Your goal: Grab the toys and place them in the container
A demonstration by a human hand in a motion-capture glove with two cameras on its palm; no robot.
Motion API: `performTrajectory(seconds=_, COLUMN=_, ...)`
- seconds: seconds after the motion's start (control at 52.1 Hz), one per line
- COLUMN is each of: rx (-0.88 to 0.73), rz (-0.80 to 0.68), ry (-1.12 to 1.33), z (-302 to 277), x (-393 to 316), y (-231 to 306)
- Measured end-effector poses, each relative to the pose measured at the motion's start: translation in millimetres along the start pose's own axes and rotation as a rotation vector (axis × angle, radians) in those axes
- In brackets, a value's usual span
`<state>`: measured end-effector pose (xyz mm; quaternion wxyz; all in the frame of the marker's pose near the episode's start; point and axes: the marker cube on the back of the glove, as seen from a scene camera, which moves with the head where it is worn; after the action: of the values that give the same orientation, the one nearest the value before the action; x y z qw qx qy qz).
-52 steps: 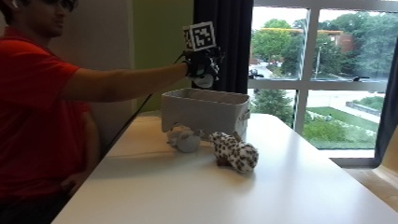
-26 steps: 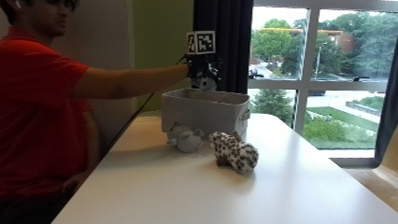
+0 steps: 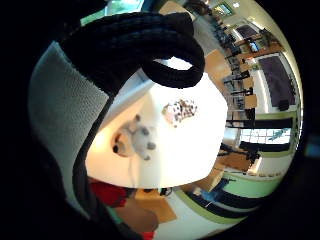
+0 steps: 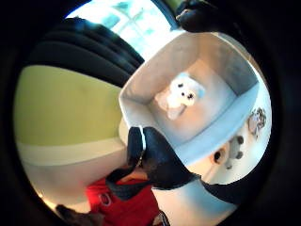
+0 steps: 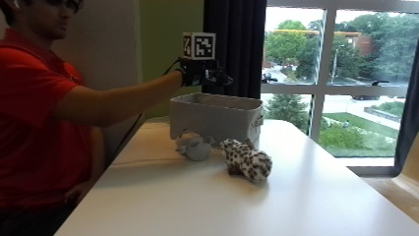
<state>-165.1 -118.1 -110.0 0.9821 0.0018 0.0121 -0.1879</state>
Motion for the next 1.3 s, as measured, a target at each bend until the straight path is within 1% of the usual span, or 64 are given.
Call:
performTrajectory(seconds=0.192, rx=0.022, rz=0.054, ry=0.027, z=20, x=49, y=46)
performTrajectory(seconds=0.268, rx=0.000, rz=0.063, ry=0.009, z=26, x=70, y=64)
performTrajectory(seconds=0.403, rx=-0.002, rz=0.118, ry=-0.054, z=37, x=98, y=86)
performTrajectory(seconds=0.499, rx=0.011, rz=0.129, ry=-0.042, z=49, x=115, y=100)
performTrajectory(seconds=0.614, rx=0.000, rz=0.148, ry=-0.054, z=63, x=117, y=106)
performTrajectory(seconds=0.767, rx=-0.034, rz=0.208, ry=-0.099, z=90, x=114, y=105)
performTrajectory(seconds=0.921, rx=-0.089, rz=0.182, ry=-0.059, z=119, x=107, y=104)
performTrajectory(seconds=1.055, rx=-0.133, rz=0.198, ry=-0.060, z=137, x=99, y=99)
performTrajectory(seconds=1.304, rx=-0.142, rz=0.192, ry=-0.044, z=152, x=92, y=98)
